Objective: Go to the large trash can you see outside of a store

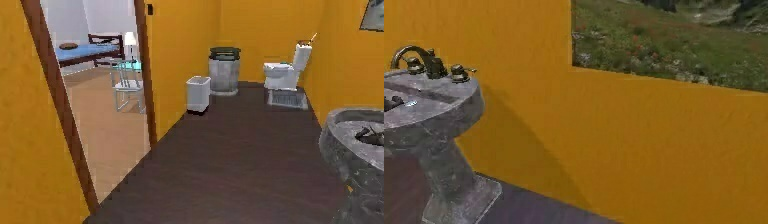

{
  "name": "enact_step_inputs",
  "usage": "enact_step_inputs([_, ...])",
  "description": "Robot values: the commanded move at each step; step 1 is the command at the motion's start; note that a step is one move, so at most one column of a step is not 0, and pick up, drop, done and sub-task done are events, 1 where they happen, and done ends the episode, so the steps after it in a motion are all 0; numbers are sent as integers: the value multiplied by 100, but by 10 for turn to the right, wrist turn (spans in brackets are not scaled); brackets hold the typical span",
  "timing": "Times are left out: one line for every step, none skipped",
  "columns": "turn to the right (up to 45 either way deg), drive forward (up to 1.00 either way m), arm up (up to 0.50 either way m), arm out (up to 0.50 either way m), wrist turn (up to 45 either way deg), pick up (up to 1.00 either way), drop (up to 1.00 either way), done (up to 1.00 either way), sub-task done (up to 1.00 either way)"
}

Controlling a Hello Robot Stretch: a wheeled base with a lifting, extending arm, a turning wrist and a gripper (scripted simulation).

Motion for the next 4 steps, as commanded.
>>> enact_step_inputs([0, 50, 0, 0, 0, 0, 0, 0, 0])
enact_step_inputs([90, 0, 0, 0, 0, 0, 0, 0, 0])
enact_step_inputs([0, 95, 0, 0, 0, 0, 0, 0, 0])
enact_step_inputs([240, 0, 0, 0, 0, 0, 0, 0, 0])
